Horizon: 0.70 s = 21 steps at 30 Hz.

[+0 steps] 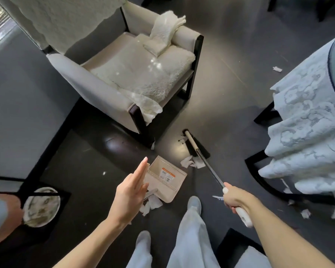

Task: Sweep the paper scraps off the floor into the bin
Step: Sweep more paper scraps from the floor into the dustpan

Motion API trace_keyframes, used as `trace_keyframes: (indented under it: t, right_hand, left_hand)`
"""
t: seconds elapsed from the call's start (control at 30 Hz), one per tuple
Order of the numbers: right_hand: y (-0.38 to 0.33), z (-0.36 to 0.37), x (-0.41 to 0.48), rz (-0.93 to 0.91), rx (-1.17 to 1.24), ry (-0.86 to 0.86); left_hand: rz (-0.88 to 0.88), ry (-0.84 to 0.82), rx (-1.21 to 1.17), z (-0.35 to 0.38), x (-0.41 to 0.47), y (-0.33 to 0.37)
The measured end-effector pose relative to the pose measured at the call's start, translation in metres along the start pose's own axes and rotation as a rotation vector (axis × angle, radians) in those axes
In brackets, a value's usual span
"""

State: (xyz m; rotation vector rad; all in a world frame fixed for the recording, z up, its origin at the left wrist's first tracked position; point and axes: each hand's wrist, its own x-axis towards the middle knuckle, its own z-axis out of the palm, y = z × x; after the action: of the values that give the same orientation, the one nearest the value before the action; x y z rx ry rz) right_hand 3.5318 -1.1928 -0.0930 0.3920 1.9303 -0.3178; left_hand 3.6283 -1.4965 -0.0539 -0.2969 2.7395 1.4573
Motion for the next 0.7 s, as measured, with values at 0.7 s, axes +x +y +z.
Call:
trace_keyframes:
  t: [0.7]
  right_hand:
    - [0.086,0.173,-0.096,0.167,0.477,0.295]
  left_hand:
    - [0.089,-0.045,-0.055,-0.031,-0.089,-0.027]
